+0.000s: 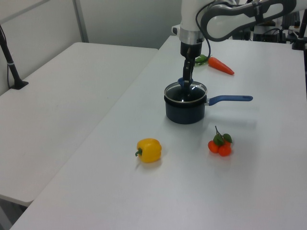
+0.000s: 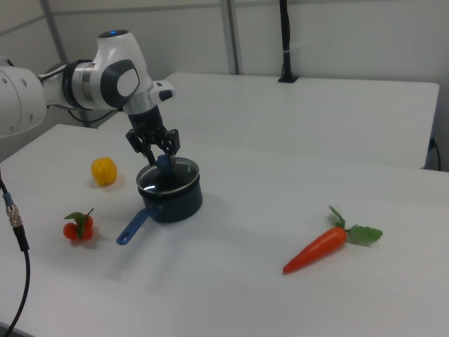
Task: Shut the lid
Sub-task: 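Lower the lid onto the saucepan rim and hold it in place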
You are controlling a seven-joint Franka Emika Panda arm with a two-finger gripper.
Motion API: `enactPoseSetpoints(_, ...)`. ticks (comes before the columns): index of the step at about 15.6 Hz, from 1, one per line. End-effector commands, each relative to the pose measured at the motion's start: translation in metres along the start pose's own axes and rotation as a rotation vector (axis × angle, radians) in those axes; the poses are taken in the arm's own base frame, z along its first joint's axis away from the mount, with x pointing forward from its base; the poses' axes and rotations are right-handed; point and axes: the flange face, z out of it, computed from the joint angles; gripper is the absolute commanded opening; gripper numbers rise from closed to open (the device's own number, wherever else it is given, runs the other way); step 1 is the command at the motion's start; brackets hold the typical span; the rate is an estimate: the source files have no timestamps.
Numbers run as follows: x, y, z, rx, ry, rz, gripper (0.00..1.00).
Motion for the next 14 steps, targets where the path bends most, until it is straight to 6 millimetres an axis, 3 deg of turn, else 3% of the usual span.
enactPoseSetpoints(1, 0.003, -0.011, 0.002, -0.02, 0.019, -0.012, 0.42)
enactPoseSetpoints(8, 0.006, -0.012, 0.007, -0.048, 0.058, 0.035, 0.42)
enactPoseSetpoints(14, -0.004, -0.014, 0.012, -0.051, 0.012, 0.033, 0.42)
